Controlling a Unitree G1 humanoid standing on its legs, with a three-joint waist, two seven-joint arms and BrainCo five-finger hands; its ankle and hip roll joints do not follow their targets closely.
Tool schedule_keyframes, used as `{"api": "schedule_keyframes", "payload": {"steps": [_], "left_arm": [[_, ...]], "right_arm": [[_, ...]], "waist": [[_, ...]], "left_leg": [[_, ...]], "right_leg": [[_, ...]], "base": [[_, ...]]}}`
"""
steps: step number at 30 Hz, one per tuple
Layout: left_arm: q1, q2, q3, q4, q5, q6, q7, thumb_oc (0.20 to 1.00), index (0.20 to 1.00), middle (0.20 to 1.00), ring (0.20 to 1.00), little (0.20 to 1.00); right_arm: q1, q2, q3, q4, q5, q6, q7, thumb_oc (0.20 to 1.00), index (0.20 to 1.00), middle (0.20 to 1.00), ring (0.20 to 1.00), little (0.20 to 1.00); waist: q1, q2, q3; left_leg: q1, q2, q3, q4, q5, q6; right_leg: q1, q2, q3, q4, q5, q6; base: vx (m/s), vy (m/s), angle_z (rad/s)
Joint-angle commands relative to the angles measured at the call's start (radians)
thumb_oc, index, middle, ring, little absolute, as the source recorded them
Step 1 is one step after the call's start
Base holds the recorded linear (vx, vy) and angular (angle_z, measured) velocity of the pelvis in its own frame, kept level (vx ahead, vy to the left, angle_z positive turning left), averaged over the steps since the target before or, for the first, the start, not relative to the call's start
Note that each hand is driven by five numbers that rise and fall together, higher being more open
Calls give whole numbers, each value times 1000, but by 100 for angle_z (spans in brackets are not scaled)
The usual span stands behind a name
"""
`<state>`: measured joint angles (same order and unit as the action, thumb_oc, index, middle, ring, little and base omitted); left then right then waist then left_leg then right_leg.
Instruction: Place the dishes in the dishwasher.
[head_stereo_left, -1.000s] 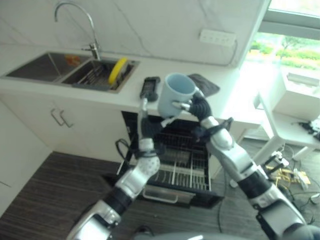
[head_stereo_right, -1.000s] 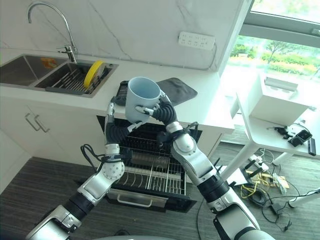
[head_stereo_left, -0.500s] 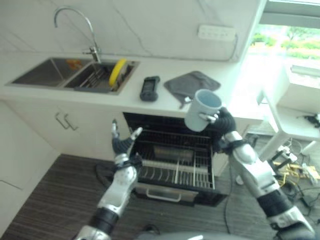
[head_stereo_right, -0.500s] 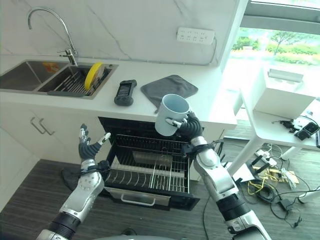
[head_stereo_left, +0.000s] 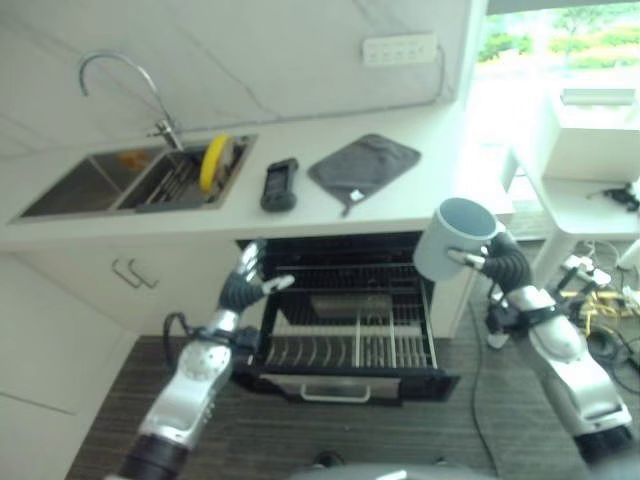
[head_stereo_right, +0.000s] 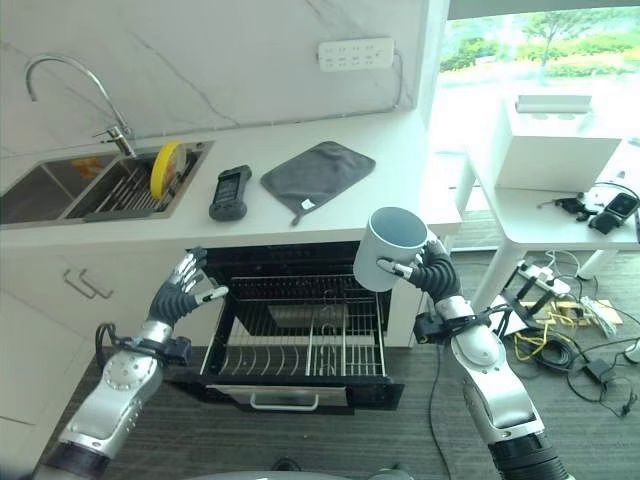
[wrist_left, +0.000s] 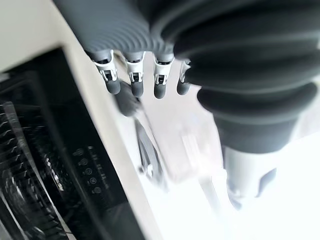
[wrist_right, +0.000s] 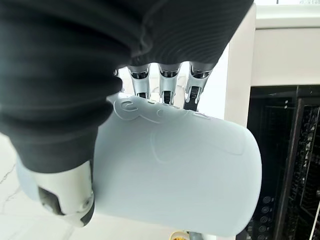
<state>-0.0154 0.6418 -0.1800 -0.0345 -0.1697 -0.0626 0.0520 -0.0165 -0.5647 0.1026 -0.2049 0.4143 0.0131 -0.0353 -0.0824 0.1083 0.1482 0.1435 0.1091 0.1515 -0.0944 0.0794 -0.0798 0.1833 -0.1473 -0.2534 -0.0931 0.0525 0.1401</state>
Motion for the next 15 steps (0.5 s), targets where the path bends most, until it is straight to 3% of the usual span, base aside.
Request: {"api": "schedule_keyframes", "payload": {"steps": [1, 8, 12, 15], "left_arm": [[-100, 51, -10, 11, 68, -11, -71, 1000, 1000, 1000, 1000, 1000], [-278, 145, -171, 158, 154, 116, -266, 1000, 1000, 1000, 1000, 1000], [-415, 115, -298, 339, 172, 147, -314, 1000, 1000, 1000, 1000, 1000], [-508, 71, -369, 516, 185, 169, -351, 1000, 1000, 1000, 1000, 1000]], "right_arm": [[-50, -5, -43, -71, 29, -33, 47, 200, 200, 200, 200, 200], [-84, -71, -29, -54, 43, 16, 95, 200, 200, 200, 200, 200], [-174, -121, 5, -10, 52, -1, 126, 200, 200, 200, 200, 200], [-292, -127, 50, 9, 45, -10, 127, 200, 200, 200, 200, 200]], "waist": [[-9, -40, 3], [-70, -24, 33], [-111, -9, 83], [-134, -26, 154]], "left_leg": [[36, -47, 34, 7, -80, 20], [11, -55, 61, 7, -75, 23], [-33, -60, 86, 7, -68, 31], [-87, -53, 104, 7, -55, 36]], "right_leg": [[-12, 58, 39, 6, -29, -17], [-61, 49, 84, 6, -3, -3], [-131, 44, 131, 7, 22, 4], [-198, 47, 171, 22, 37, 10]], "base": [[73, 124, -2], [8, 155, -17], [-164, 192, -37], [-313, 87, -36]]}}
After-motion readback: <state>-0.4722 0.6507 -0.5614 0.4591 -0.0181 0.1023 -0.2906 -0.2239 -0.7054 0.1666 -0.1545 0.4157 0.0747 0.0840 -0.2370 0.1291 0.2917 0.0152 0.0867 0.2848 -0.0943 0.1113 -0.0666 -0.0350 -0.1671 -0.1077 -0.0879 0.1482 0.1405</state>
